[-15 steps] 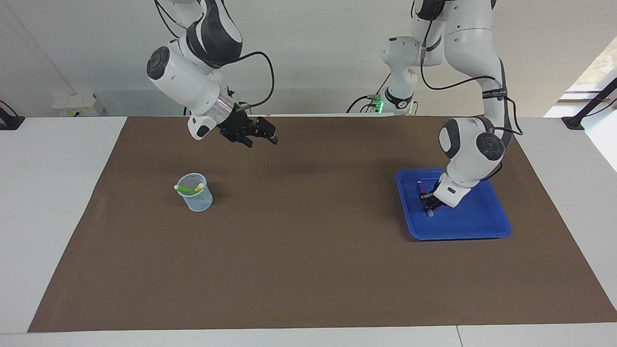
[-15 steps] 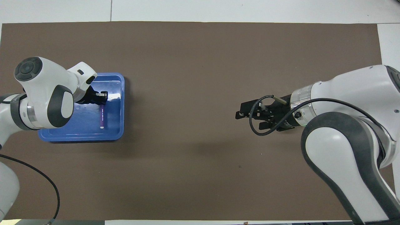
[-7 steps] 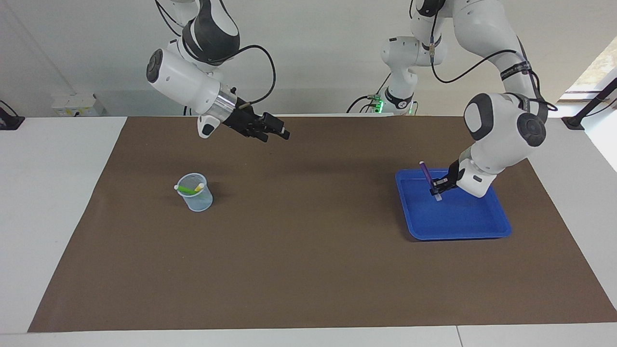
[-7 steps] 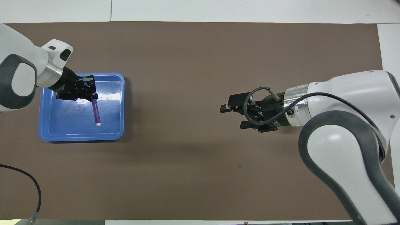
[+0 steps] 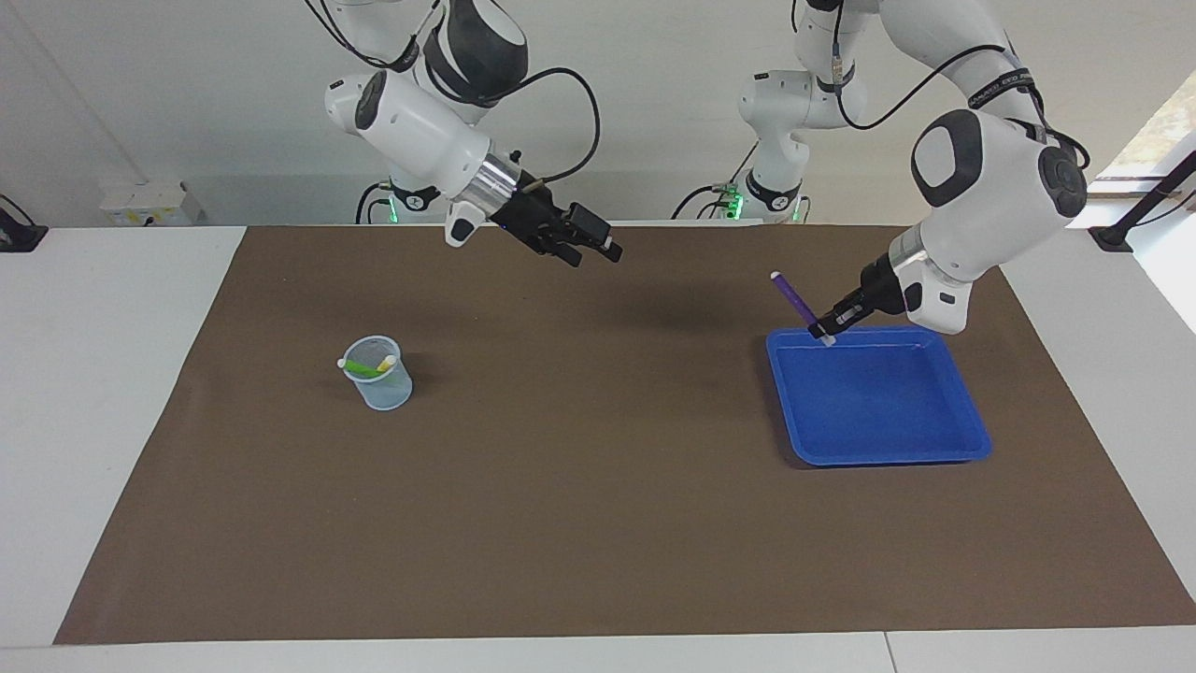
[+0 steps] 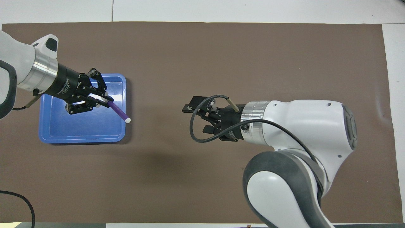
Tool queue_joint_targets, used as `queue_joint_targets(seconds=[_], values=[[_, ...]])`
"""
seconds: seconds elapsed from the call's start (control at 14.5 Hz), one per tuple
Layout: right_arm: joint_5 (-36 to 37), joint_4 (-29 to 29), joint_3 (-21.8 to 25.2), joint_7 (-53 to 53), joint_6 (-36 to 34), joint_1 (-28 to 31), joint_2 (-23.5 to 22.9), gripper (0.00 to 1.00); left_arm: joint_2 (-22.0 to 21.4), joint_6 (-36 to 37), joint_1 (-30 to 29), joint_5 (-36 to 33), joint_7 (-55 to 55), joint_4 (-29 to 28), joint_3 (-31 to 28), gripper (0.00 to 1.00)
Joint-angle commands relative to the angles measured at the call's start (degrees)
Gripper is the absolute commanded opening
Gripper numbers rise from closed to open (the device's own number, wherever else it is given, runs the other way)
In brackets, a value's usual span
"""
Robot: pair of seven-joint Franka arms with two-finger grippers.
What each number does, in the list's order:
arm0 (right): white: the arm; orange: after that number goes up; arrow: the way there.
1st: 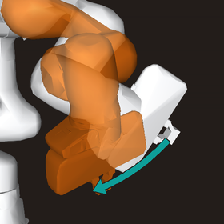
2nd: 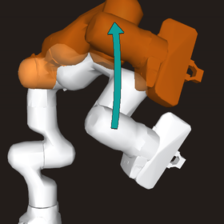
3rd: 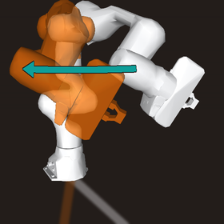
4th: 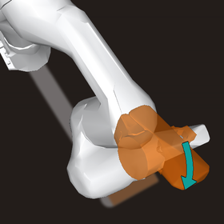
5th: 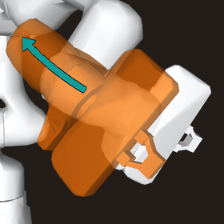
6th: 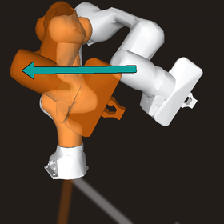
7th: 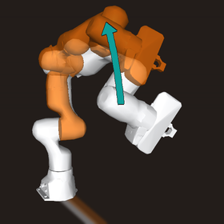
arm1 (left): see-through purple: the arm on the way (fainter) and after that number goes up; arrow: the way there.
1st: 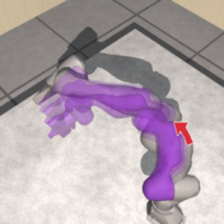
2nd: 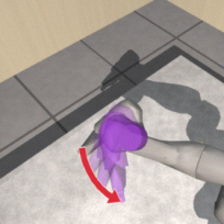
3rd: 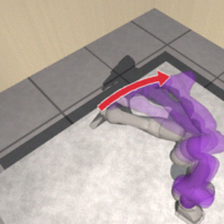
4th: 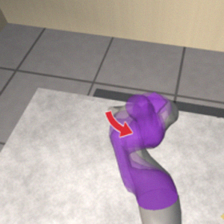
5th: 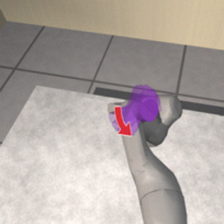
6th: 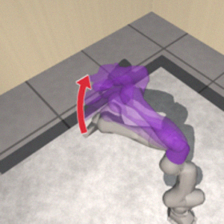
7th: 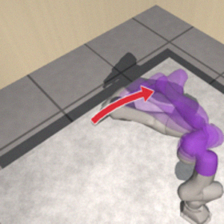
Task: Transfer and insert pens with both arms
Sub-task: 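Lift the purple pen with the left gripper toward the right gripper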
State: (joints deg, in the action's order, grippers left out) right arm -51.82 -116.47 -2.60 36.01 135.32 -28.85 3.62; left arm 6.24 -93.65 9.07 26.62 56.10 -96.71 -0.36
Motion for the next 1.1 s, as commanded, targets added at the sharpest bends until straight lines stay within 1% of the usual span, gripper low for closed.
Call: queue_joint_targets(seconds=[0.0, 0.07, 0.14, 0.28, 0.48, 0.62, 0.69, 0.83, 0.89, 1.03], values=[[-1.53, -1.04, 0.14, 2.65, 5.36, -3.31, 0.08, 1.0, -3.59, 1.37, 1.13, 5.87, 13.73, -4.7, -0.26, 0.0], [-1.53, -1.04, 0.14, 3.79, 10.0, -5.76, -0.36, 1.0, -4.82, 1.02, 1.74, 8.16, 16.3, -6.89, -0.26, 0.0], [-1.53, -0.6, 0.14, 5.02, 12.66, -7.52, -1.06, 1.0, -6.22, 0.75, 2.09, 10.71, 17.8, -9.79, -0.26, 0.0], [-1.44, -0.42, 0.14, 4.69, 13.74, -9.73, -1.16, 1.0, -9.56, -1.43, 2.97, 15.37, 19.57, -16.02, -0.26, 0.0], [-1.18, -0.25, 0.05, 3.63, 14.09, -10.0, -1.24, 1.0, -12.56, -9.25, 5.78, 19.07, 23.61, -22.98, -0.26, 0.0], [-0.83, -0.16, 0.05, 1.35, 16.19, -10.35, -1.51, 0.93, -13.53, -9.8, 5.88, 21.1, 23.71, -24.84, -0.26, 0.0], [-0.83, -0.16, 0.05, 0.56, 17.25, -10.35, -1.59, 0.87, -13.88, -9.71, 5.88, 21.19, 23.71, -25.19, -0.26, 0.0], [-0.74, -0.33, 0.05, -0.32, 17.17, -10.35, -1.59, 0.75, -13.97, -9.8, 5.88, 22.68, 23.71, -25.63, -0.25, 0.0], [-0.83, -0.34, 0.05, -0.85, 17.08, -10.35, -1.59, 0.71, -13.97, -9.8, 5.88, 23.55, 23.62, -25.72, -0.17, 0.0], [-0.83, -0.42, 0.05, -0.94, 17.0, -10.35, -1.59, 0.7, -14.06, -9.8, 5.88, 24.7, 23.71, -25.72, -0.26, 0.0]])
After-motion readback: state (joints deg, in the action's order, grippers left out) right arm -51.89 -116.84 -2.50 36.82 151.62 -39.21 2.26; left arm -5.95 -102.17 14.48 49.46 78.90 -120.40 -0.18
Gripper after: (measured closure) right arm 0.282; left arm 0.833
